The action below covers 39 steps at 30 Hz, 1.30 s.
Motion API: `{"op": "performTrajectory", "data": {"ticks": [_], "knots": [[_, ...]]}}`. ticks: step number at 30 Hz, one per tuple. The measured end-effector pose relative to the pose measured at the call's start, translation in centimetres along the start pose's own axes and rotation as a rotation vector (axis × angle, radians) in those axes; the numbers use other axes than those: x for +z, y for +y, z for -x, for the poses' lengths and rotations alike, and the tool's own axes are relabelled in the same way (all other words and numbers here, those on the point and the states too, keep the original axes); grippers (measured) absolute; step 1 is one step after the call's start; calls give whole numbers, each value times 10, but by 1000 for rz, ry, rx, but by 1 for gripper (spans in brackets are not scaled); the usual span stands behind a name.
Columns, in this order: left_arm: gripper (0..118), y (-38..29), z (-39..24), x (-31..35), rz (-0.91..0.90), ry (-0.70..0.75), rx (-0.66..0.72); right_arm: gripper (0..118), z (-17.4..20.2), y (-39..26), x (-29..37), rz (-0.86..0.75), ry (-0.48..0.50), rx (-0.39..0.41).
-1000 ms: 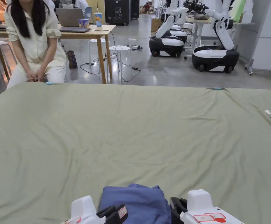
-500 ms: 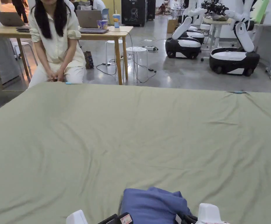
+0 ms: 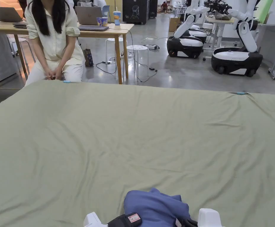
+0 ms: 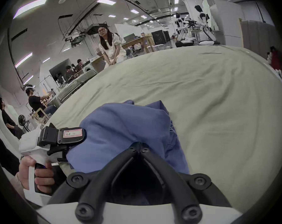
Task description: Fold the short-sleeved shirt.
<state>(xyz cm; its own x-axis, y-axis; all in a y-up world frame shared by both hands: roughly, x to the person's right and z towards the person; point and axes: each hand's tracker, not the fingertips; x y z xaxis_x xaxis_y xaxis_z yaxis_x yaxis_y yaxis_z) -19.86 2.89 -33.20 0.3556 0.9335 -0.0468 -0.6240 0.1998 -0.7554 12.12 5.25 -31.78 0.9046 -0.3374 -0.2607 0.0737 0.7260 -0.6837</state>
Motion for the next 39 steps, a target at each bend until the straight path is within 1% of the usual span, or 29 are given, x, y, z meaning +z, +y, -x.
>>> {"op": "performTrajectory", "data": {"ticks": [2, 3, 6, 7, 9, 11, 16, 17, 20, 28, 31, 34, 36, 39], "knots": [[24, 0, -3, 0, 9, 22, -14, 0, 0, 0, 0, -3, 3, -7], [24, 3, 5, 0, 15, 39, -48, 0, 0, -1, 0, -4, 6, -8], [22, 2, -3, 2, 17, 62, -75, 0, -3, -2, 0, -8, 7, -11], [20, 6, 2, 1, 11, 85, -115, 0, -2, -2, 0, -9, 8, -13], [20, 5, -6, 2, 6, 112, -179, 0, 1, -1, 3, -7, 8, -5], [19, 6, -10, 3, 2, 114, -182, 0, 3, 1, 7, -15, 8, -3], [19, 14, -24, 9, -10, 157, -286, 0, 9, 11, 17, -38, -10, 23], [19, 17, -27, 11, -8, 172, -324, 0, 13, 15, 19, -42, -13, 26], [19, 35, -20, 21, -17, 184, -337, 0, 27, 23, 17, -56, -17, 61], [19, 99, -2, 82, -88, 243, -369, 0, 85, 40, -12, -61, -14, 160], [19, 126, 2, 112, -115, 279, -394, 0, 115, 46, -25, -61, -14, 201], [19, 155, 8, 143, -149, 312, -409, 0, 153, 56, -34, -61, 2, 242], [19, 168, 6, 163, -167, 330, -413, 0, 172, 60, -47, -59, 17, 268], [19, 198, 18, 191, -193, 371, -428, 0, 204, 66, -68, -53, 47, 300]]}}
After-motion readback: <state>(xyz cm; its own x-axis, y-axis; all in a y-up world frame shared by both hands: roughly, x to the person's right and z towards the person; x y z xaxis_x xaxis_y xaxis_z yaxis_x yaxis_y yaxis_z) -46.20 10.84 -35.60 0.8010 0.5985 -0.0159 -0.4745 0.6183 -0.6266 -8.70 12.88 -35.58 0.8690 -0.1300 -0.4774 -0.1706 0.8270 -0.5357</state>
